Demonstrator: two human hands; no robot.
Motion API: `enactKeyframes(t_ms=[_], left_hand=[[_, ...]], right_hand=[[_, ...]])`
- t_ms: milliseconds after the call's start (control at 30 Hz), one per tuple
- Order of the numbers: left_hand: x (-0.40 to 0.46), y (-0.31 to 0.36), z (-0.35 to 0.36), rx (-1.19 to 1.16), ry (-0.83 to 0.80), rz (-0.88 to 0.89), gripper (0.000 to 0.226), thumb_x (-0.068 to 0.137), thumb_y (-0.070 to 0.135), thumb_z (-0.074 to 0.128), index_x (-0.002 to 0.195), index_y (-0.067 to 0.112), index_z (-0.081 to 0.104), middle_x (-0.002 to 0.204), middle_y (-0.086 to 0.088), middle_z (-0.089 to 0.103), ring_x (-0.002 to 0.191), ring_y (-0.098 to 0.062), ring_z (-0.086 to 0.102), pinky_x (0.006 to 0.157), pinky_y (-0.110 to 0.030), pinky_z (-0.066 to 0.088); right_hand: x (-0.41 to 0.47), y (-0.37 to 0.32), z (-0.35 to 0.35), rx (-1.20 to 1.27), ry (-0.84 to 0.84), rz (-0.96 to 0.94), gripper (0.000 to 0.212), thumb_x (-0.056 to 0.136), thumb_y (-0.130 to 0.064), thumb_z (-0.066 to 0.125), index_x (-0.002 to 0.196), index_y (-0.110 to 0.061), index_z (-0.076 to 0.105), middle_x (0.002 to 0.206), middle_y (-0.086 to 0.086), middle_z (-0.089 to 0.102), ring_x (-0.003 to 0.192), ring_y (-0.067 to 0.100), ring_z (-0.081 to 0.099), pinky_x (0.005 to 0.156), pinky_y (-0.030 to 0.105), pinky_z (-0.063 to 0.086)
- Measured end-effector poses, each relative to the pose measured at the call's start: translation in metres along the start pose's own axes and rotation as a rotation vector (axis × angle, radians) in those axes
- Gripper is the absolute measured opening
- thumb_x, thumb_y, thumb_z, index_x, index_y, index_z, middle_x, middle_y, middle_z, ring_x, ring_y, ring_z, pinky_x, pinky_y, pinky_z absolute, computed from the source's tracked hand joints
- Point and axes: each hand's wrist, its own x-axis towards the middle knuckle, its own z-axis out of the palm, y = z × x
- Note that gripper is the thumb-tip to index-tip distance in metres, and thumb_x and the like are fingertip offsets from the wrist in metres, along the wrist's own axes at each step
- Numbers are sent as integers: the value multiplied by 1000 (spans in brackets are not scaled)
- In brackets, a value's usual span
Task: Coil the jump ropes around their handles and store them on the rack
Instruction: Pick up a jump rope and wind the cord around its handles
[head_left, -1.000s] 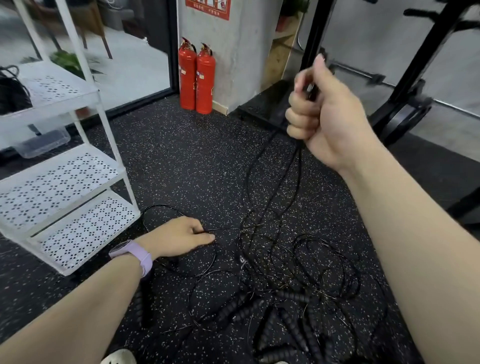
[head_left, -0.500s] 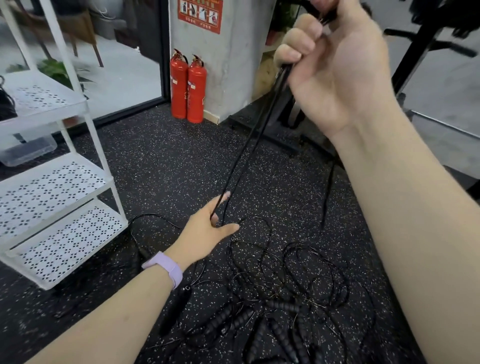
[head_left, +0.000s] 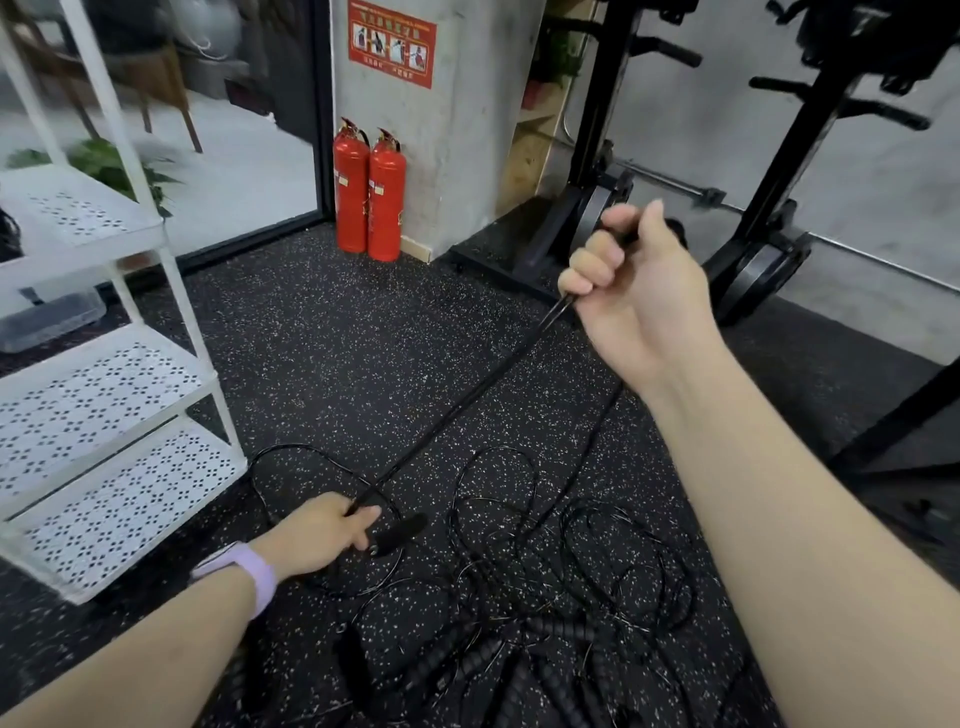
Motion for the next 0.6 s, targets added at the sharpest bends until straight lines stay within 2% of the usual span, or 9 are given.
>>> enactKeyframes(t_ms=[67,167,233,300,433,533,600], left_hand=[[0,-18,-8,22,18,-37,49,103,47,53,78,13,77,73,-1,73,62,-11,65,62,-22,45],[0,-40,-16,36,40,-75,44,104,37,55,71,12,67,74,-4,74,65,-16,66,62,-24,45],[-1,-57,-24,108,65,-132,37,105,32,55,75,11,62,75,-4,71,65,-15,64,59,-22,44],[-6,-74,-34,219,107,-179,34,106,32,52,82,10,63,81,-4,70,74,-17,66,68,-25,49],[-10,-94,-53,336,336,-140,30,107,35,47,85,20,61,84,1,63,85,-21,62,82,-36,46],[-12,-99,-60,469,487,-151,24,104,39,52,88,24,63,96,5,60,103,-26,57,95,-47,40],[-13,-104,-64,342,495,-189,23,102,31,58,84,19,64,93,2,66,94,-27,61,85,-44,43]], right_hand=[[-2,6,-9,5,8,10,46,113,-42,25,88,-13,51,64,-4,24,55,12,20,50,26,28],[-4,14,-19,0,18,17,46,113,-42,27,88,-12,51,66,-4,23,56,12,20,50,26,28],[-3,14,-24,3,26,15,46,113,-42,27,88,-12,52,67,-4,23,57,13,20,51,26,28],[-1,11,-29,15,30,-1,47,113,-42,28,87,-12,53,66,-4,25,56,13,20,51,26,28],[6,1,-38,22,54,-26,47,113,-43,29,86,-13,53,65,-4,25,54,12,23,50,26,30],[11,-6,-46,39,90,-54,47,113,-43,28,85,-13,54,65,-4,26,54,12,24,49,26,31],[14,-9,-50,36,116,-60,48,113,-43,28,85,-13,53,64,-4,26,54,12,25,49,26,31]])
